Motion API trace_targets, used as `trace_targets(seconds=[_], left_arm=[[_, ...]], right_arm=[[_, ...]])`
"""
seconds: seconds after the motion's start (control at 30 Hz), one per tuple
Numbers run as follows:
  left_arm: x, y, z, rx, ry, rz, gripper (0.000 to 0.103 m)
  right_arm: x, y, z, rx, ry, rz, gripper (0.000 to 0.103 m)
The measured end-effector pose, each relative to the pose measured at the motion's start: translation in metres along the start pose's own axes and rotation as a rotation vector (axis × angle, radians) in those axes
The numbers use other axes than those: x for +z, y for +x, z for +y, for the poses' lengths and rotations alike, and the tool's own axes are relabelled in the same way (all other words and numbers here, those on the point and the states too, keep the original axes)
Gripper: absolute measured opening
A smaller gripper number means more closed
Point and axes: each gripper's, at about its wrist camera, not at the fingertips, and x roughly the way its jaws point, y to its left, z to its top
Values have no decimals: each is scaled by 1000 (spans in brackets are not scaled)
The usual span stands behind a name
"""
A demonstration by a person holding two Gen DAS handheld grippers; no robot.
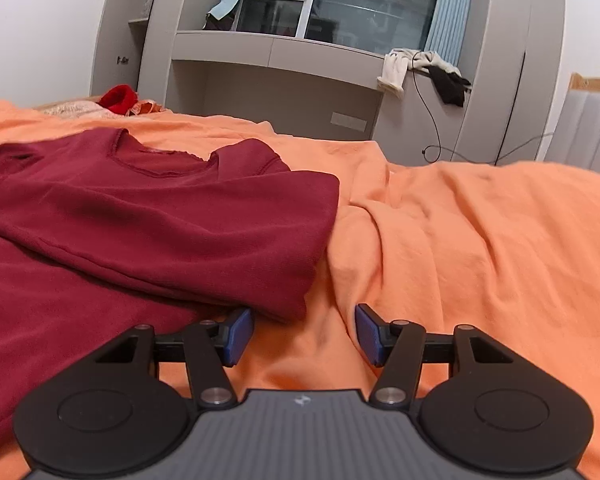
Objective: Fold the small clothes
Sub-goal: 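Withdraw the open right tool from the folded sleeve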
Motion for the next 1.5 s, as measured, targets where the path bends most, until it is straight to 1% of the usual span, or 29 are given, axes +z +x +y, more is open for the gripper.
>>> trace_targets(seconds=[0.03, 0.13, 0.17, 0.2, 0.23, 0.37, 0.4, 0.47, 0.5, 0.53, 0.57, 0.67, 0.7, 0.73, 0.77, 0.83, 0.9, 1.03, 1.1, 1.17, 1.2, 1.27, 1.3, 1.33, 1.4, 1.43, 1.47, 1.5], left_arm=[[0, 0, 0, 0, 0, 0, 103], [0, 0, 0, 1, 1, 0, 103], [0, 0, 0, 2, 2, 0, 103], [0, 1, 0, 2, 3, 0, 103], [0, 0, 0, 2, 3, 0, 103], [0, 1, 0, 2, 2, 0, 103], [0, 1, 0, 2, 2, 0, 103], [0, 1, 0, 2, 2, 0, 103], [0, 1, 0, 2, 2, 0, 103], [0, 1, 0, 2, 3, 0, 103], [0, 1, 0, 2, 3, 0, 103], [0, 1, 0, 1, 1, 0, 103], [0, 1, 0, 1, 1, 0, 103], [0, 1, 0, 0, 0, 0, 103], [0, 1, 0, 0, -1, 1, 103], [0, 1, 0, -1, -1, 1, 103], [0, 1, 0, -1, -1, 1, 103], [0, 1, 0, -1, -1, 0, 103], [0, 1, 1, -5, -6, -2, 103], [1, 0, 3, -11, -16, -3, 103], [1, -1, 4, -12, -23, -6, 103], [0, -8, 8, -10, -47, -24, 103], [0, -12, 11, -10, -55, -33, 103], [-1, -16, 14, -12, -66, -41, 103], [-1, -26, 22, -8, -99, -57, 103], [0, -30, 28, -6, -121, -61, 103], [2, -34, 34, -9, -142, -63, 103], [4, -37, 41, -9, -160, -67, 103]], right_arm=[[1, 0, 0, -2, 3, -11, 34], [3, -4, -7, 29, 29, -48, 22], [4, -7, -8, 36, 31, -61, 20], [5, -9, -8, 32, 26, -67, 13], [5, -9, -9, 25, 18, -66, 10], [4, -7, -11, 28, 31, -34, 9], [3, -7, -10, 27, 22, -30, 11], [3, -8, -8, 18, 6, -36, 24], [2, -9, -7, 10, -3, -46, 36], [2, -9, -5, 0, -16, -52, 40], [3, -8, -2, -2, -34, -56, 39], [6, -5, 5, -18, -76, -59, 39], [7, -3, 7, -20, -87, -57, 35], [8, -2, 9, -24, -101, -55, 23], [8, -2, 11, -24, -117, -51, 16], [9, -1, 13, -29, -130, -38, 8], [9, 1, 9, -13, -96, -7, 7], [7, 6, -5, 34, 31, 47, 7], [9, 8, -7, 52, 51, 61, 8], [12, 8, -8, 55, 58, 73, 11], [14, 8, -8, 63, 65, 84, 14], [18, 5, -7, 69, 59, 109, 31], [20, 2, -6, 70, 52, 114, 47], [21, -2, -6, 68, 46, 110, 54], [26, -15, -3, 60, 32, 97, 59], [28, -24, -2, 56, 36, 77, 65], [30, -36, -1, 57, 51, 45, 69], [32, -47, 0, 68, 71, 18, 78]])
